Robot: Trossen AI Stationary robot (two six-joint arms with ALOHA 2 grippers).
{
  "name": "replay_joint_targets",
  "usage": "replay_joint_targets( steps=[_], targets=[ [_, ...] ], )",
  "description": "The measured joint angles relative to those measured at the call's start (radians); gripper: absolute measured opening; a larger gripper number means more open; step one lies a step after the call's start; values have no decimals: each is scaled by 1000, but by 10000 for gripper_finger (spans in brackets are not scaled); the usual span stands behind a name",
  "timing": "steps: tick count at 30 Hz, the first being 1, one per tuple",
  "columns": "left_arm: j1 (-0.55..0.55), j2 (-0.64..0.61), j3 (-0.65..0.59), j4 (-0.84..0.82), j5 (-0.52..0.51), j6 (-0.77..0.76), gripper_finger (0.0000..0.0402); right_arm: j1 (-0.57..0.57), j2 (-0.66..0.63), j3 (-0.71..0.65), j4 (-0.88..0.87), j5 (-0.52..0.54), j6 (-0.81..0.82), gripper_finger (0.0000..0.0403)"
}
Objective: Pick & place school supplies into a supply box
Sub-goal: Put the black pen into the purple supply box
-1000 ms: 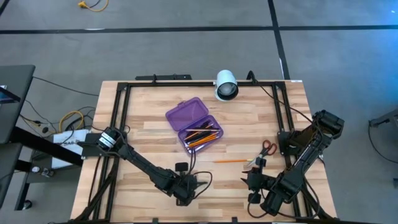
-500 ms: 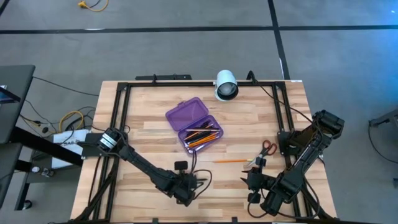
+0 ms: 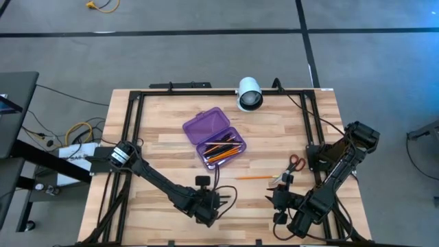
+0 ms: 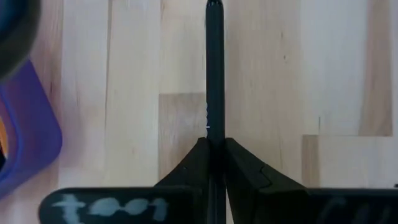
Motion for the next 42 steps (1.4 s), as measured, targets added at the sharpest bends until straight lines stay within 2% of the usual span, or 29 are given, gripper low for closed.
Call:
replay_joint_targets(
  steps=[6, 12, 21, 31, 38, 42],
  targets=[
    [14, -1, 55, -33, -32, 39, 18, 0, 0, 0, 0, 0, 0, 118],
    [46, -2, 135, -112, -133, 85, 18, 0, 0, 0, 0, 0, -1, 118],
    [170, -6, 203, -167, -232, 175, 18, 0, 0, 0, 0, 0, -1, 118],
    [348, -6, 181, -255, -247, 162, 18, 0, 0, -45, 45, 0, 1, 118],
    [405, -6, 181, -252, -243, 170, 18, 0, 0, -99, 108, -3, 8, 118],
    [425, -5, 181, -252, -201, 177, 18, 0, 0, -98, 109, -3, 8, 118]
  ],
)
